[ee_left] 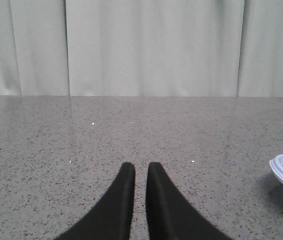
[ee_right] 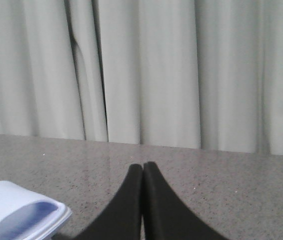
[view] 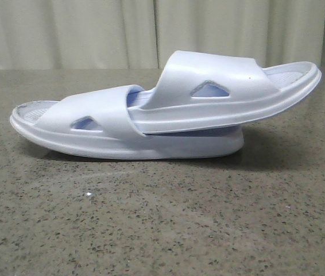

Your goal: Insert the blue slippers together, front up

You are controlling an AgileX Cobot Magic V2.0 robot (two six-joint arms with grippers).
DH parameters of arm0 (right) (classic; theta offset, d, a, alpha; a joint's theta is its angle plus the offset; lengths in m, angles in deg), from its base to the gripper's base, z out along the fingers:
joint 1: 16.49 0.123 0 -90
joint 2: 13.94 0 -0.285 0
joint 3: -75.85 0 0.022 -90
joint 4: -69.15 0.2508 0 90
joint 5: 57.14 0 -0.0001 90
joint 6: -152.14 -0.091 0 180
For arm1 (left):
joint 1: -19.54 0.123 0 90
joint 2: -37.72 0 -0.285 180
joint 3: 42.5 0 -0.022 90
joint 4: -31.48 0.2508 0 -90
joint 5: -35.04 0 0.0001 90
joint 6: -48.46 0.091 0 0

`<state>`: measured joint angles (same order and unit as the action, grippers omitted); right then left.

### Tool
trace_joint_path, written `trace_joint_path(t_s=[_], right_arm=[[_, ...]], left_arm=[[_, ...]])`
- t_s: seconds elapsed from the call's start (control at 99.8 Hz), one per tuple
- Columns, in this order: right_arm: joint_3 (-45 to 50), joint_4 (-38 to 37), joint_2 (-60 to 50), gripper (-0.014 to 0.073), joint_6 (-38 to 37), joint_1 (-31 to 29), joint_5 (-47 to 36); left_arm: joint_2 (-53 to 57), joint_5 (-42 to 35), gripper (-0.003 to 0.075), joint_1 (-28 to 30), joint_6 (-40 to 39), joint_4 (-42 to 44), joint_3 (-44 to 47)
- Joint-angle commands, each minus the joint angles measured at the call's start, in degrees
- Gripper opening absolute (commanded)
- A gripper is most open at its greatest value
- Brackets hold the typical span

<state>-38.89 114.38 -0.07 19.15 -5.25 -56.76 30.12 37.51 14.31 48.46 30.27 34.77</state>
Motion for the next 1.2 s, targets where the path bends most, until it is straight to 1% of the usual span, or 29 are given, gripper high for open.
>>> trace_joint_path(t_s=[0.0,0.05,0.12,0.261,0.271,0.291,0.401,0.501,0.591,0.712,0.852,1.032,1.132,1.193], right_arm=[[-1.4,-8.8,0.6,-0.0107,-9.4,-0.3,-0.4],[-1.4,-14.9,0.6,-0.0107,-16.9,-0.3,-0.4],[-1.4,-23.0,0.6,-0.0107,-25.3,-0.3,0.1],[-1.1,-36.5,0.6,-0.0107,-37.6,-0.4,0.1],[-1.1,-37.2,0.6,-0.0107,-37.6,-0.4,0.1],[-0.8,-39.7,0.6,-0.0107,-40.1,-0.7,0.1],[0.7,-45.9,0.6,-0.0107,-48.7,-3.5,-0.1],[2.6,-46.4,0.6,-0.0107,-51.3,-6.8,-0.4],[4.5,-46.6,-0.4,-0.0107,-52.0,-8.3,-0.4],[7.1,-48.7,-3.4,-0.0107,-53.4,-8.3,-1.4],[10.0,-49.2,-8.0,-0.0107,-53.5,-8.4,-2.4],[12.2,-49.9,-7.8,-0.0107,-54.5,-8.7,-3.4],[13.7,-49.9,-7.8,-0.0107,-55.1,-8.7,-5.6],[13.7,-49.9,-7.8,-0.0107,-55.2,-8.7,-4.8]], left_arm=[[1.8,-3.8,0.0016,-0.4,-0.4,-0.5,0.5],[1.8,-3.8,0.0016,-0.4,-0.4,-0.5,0.5],[1.8,-3.8,0.0016,-0.4,-0.4,-0.5,0.5],[1.8,-3.8,0.0016,-0.4,-0.4,-0.5,0.5],[1.8,-3.8,0.0016,-0.4,-0.4,-0.5,0.5],[1.8,-3.8,0.0016,-0.4,-0.4,-0.5,0.5],[1.8,-3.8,0.0016,-0.4,-0.4,-0.5,0.5],[1.8,-3.8,0.0016,-0.4,-0.4,-0.5,0.5],[1.8,-3.8,0.0016,-0.4,-0.4,-0.5,0.5],[1.8,-3.8,0.0016,-0.4,-0.4,-0.5,0.5],[1.8,-3.8,0.0016,-0.4,-0.4,-0.5,0.5],[1.8,-3.8,0.0016,-0.4,-0.4,-0.5,0.5],[1.8,-3.8,0.0016,-0.4,-0.4,-0.5,0.5],[1.8,-3.8,0.0016,-0.4,-0.4,-0.5,0.5]])
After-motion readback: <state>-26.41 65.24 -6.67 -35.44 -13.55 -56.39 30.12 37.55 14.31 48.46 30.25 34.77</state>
